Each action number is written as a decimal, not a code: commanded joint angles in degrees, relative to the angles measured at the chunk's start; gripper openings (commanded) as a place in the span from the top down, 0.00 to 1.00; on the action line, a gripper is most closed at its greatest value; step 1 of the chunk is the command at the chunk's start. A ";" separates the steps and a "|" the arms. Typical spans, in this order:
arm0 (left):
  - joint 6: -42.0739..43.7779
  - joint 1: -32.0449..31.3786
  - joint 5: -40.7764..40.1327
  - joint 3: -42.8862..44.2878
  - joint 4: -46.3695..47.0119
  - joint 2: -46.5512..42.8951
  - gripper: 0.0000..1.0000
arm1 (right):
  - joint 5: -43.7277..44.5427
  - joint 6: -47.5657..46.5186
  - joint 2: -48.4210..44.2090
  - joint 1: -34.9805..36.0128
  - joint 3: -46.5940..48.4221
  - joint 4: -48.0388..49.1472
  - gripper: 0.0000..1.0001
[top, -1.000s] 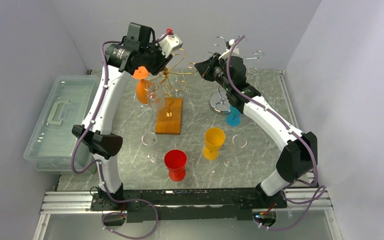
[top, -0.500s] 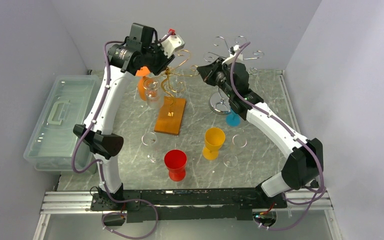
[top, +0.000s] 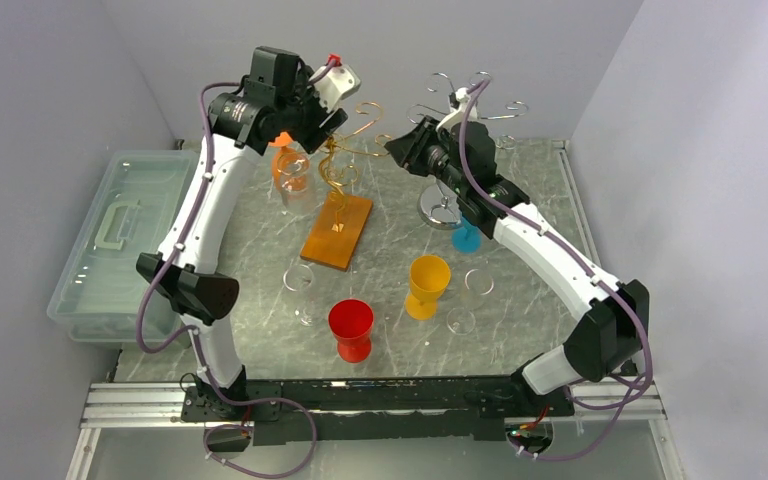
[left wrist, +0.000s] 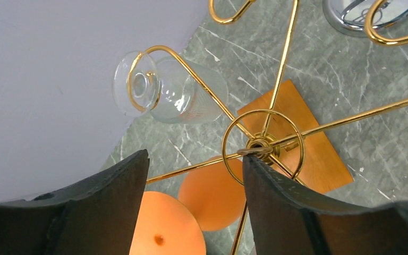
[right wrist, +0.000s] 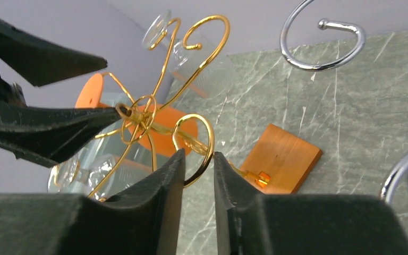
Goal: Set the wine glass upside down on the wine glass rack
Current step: Adjust the wine rack at the center of the board, then pick up the wine glass at the center of the board, then turn the wine glass upside down at the wine rack.
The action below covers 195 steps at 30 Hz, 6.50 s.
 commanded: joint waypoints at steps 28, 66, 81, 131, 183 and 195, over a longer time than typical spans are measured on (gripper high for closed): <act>-9.19 1.19 4.18 -9.57 -3.17 -22.58 0.01 | -16.67 -20.13 -16.63 -4.15 5.75 -29.27 0.00; -10.43 2.44 6.02 -20.55 -6.83 -30.83 0.01 | 15.66 -14.49 -16.25 19.59 -6.92 -46.09 0.50; -9.14 2.44 5.43 -20.52 -8.02 -30.83 0.00 | 11.90 -13.25 -11.01 20.48 -15.17 -38.63 0.66; -19.25 1.82 26.08 -14.41 -0.99 -23.51 0.33 | -4.63 -16.62 -16.28 20.13 15.04 -11.82 1.00; 6.95 0.95 34.97 -22.51 15.49 -31.83 0.02 | -4.39 -27.85 -18.40 18.84 -2.04 -11.50 0.51; -2.89 0.95 19.40 -11.58 -1.03 -26.78 0.03 | -0.91 -29.87 -18.37 13.45 -20.11 0.43 0.51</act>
